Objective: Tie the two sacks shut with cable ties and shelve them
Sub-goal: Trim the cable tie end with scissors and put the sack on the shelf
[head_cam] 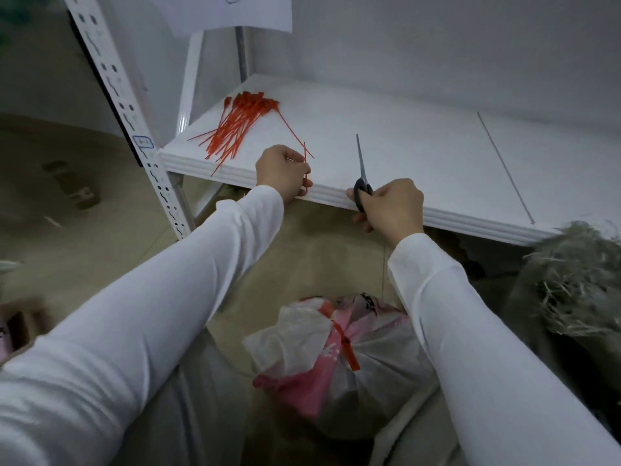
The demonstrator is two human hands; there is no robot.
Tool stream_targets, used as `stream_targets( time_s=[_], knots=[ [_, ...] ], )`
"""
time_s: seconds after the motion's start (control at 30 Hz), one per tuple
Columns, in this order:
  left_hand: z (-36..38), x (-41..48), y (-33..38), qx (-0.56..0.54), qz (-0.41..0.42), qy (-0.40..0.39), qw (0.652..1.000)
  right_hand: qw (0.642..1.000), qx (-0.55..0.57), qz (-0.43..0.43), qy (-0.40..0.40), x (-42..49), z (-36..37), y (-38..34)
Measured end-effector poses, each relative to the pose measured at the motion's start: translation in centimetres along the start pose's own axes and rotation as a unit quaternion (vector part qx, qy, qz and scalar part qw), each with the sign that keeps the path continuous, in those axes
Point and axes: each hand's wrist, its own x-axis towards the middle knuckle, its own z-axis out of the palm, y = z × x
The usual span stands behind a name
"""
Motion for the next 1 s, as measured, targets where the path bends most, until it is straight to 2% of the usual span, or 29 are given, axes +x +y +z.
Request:
stream_targets(
  time_s=[0.2, 0.3, 0.4, 0.5, 0.63, 0.73, 0.87, 0.93, 1.0],
  knots=[
    [-0.1, 5.6, -1.0, 0.023, -0.034, 0.030, 0.999, 1.000, 0.005, 0.021, -0.017, 4.6, 4.5, -1.2],
    [-0.1, 8.1, -1.6, 0.038, -0.040, 0.034, 0.998, 0.999, 0.013, 0.035, 0.000, 6.4, 6.0, -1.5],
    [0.5, 10.4, -2.1, 0.108, 0.016, 0.037, 0.993, 0.998, 0.025, 0.050, 0.032, 7.9, 6.5, -1.7],
    [1.6, 11.6, -1.4, 0.239, 0.117, 0.037, 0.963, 0.996, 0.041, 0.058, 0.059, 9.1, 6.7, -2.0],
    [3.6, 12.5, -0.7, 0.286, 0.190, 0.020, 0.939, 0.997, 0.025, 0.048, 0.063, 9.8, 7.6, -2.5],
    [4.7, 13.2, -1.2, 0.368, 0.202, 0.020, 0.908, 0.997, 0.011, 0.039, 0.067, 10.0, 8.1, -3.0],
    [3.0, 14.1, -1.2, 0.463, 0.201, 0.097, 0.858, 0.997, 0.003, 0.041, 0.065, 10.7, 8.4, -3.6],
    [1.3, 14.7, -1.4, 0.489, 0.178, 0.123, 0.845, 0.997, 0.006, 0.041, 0.067, 11.2, 8.6, -3.7],
    [-0.4, 15.2, -1.8, 0.488, 0.150, 0.144, 0.848, 0.997, 0.001, 0.038, 0.069, 11.4, 9.0, -3.8]
  ],
)
